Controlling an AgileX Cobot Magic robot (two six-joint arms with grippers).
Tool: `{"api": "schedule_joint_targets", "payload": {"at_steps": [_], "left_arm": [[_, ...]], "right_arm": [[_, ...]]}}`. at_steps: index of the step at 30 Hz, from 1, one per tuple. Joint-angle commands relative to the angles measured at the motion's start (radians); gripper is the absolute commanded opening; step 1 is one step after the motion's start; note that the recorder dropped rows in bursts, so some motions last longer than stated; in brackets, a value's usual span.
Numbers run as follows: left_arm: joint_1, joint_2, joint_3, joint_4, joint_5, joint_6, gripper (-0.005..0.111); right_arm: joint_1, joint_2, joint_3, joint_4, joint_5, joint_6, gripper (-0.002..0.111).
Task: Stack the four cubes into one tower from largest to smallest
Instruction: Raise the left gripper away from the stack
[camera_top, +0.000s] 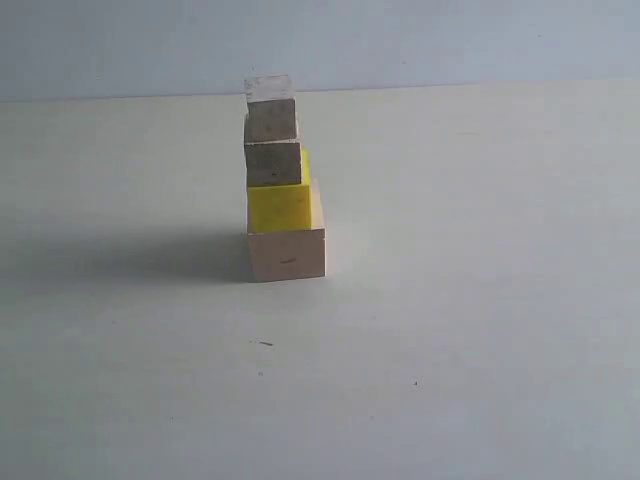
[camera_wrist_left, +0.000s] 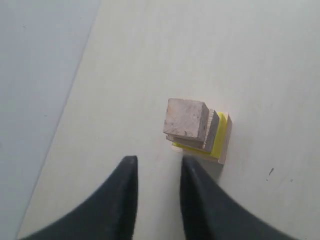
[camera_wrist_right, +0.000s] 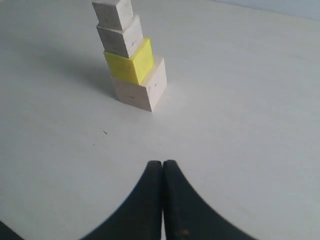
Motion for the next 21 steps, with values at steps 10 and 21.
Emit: {"api": "schedule_joint_targets", "payload": {"at_steps": [10, 21], "left_arm": [[0.003, -0.181, 0.016, -0.017, 0.008, -0.271, 0.000], [0.003, -0.503, 0.488, -0.134, -0.336, -0.366, 0.000]], "right_arm": [[0.001, 0.002, 0.004, -0.032, -0.227, -0.010, 0.000], [0.001, 0.002, 0.002, -0.199, -0.280, -0.010, 0.000]]}}
